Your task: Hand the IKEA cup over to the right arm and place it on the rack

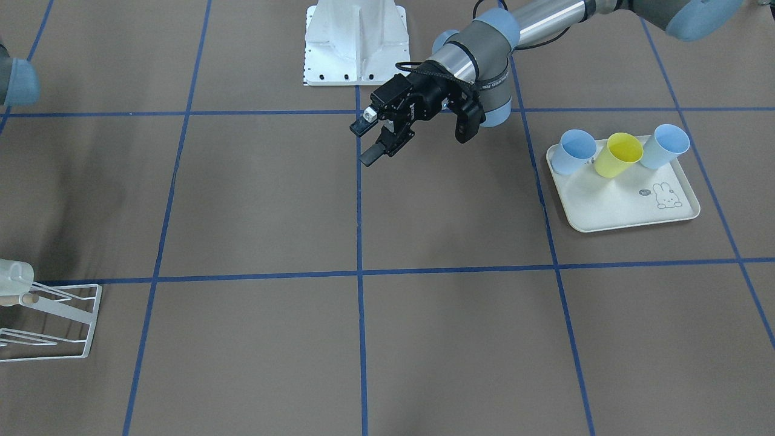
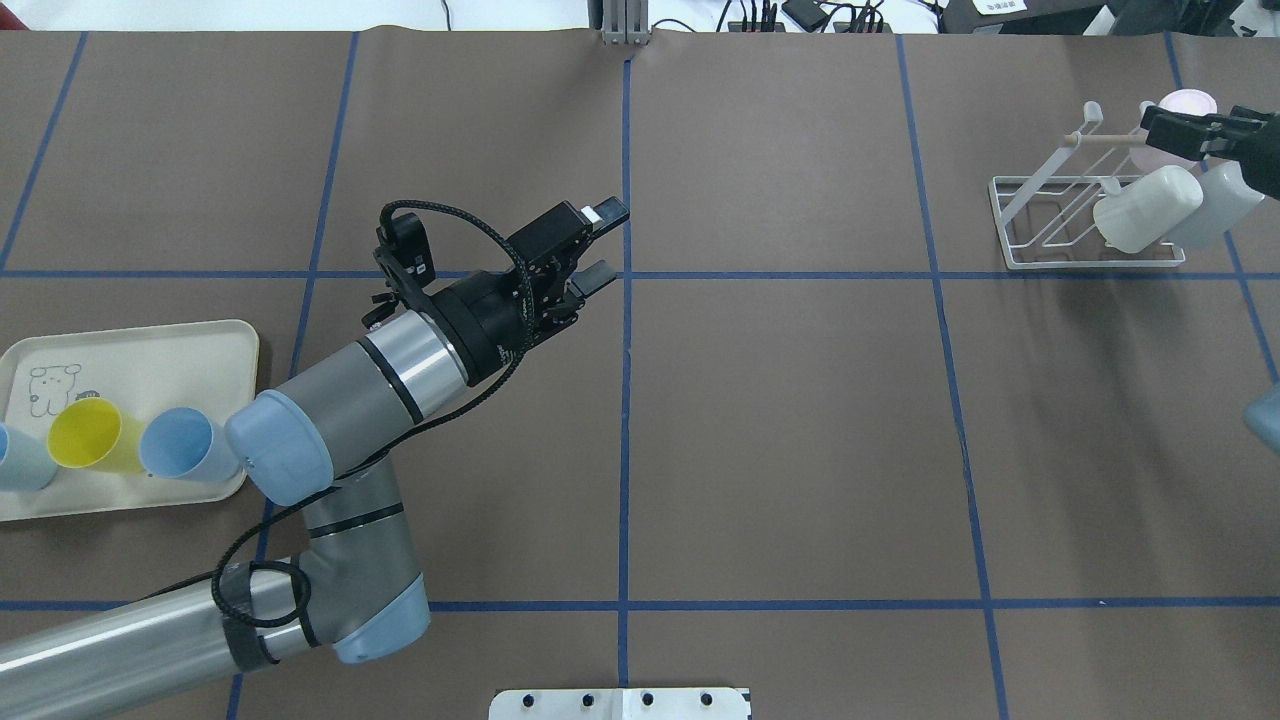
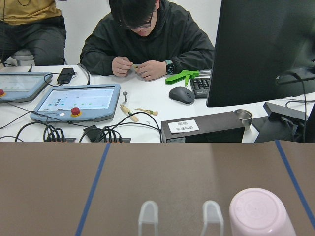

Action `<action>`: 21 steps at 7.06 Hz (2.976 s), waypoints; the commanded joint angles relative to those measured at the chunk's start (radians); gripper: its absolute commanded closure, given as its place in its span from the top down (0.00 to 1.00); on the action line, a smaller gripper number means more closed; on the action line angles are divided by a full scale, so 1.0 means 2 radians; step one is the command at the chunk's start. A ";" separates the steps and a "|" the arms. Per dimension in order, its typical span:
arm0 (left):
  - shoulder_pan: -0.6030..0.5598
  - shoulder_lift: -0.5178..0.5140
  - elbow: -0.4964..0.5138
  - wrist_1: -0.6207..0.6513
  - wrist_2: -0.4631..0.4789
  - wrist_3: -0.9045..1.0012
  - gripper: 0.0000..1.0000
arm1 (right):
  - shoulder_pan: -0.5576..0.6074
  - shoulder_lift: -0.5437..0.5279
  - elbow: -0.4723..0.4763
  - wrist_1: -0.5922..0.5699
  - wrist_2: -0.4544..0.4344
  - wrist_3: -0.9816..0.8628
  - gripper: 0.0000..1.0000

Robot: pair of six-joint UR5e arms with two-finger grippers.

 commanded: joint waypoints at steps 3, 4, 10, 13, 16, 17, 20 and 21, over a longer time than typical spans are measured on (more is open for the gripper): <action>-0.077 0.128 -0.231 0.328 -0.170 0.162 1.00 | 0.016 0.032 0.017 -0.003 0.134 0.101 1.00; -0.107 0.160 -0.246 0.363 -0.221 0.218 1.00 | 0.016 0.052 0.018 -0.003 0.150 0.146 1.00; -0.311 0.379 -0.254 0.435 -0.422 0.674 1.00 | -0.067 0.131 0.021 0.002 0.153 0.308 1.00; -0.358 0.382 -0.193 0.484 -0.422 0.878 1.00 | -0.109 0.159 0.016 0.002 0.131 0.342 1.00; -0.361 0.386 -0.140 0.479 -0.422 0.910 1.00 | -0.143 0.173 0.014 0.002 0.089 0.348 1.00; -0.361 0.405 -0.142 0.478 -0.423 0.918 1.00 | -0.144 0.176 0.014 0.002 0.089 0.349 1.00; -0.359 0.417 -0.127 0.482 -0.443 0.918 1.00 | -0.145 0.177 0.014 0.002 0.089 0.349 1.00; -0.357 0.417 -0.125 0.484 -0.444 0.914 1.00 | -0.145 0.176 0.014 0.002 0.090 0.349 1.00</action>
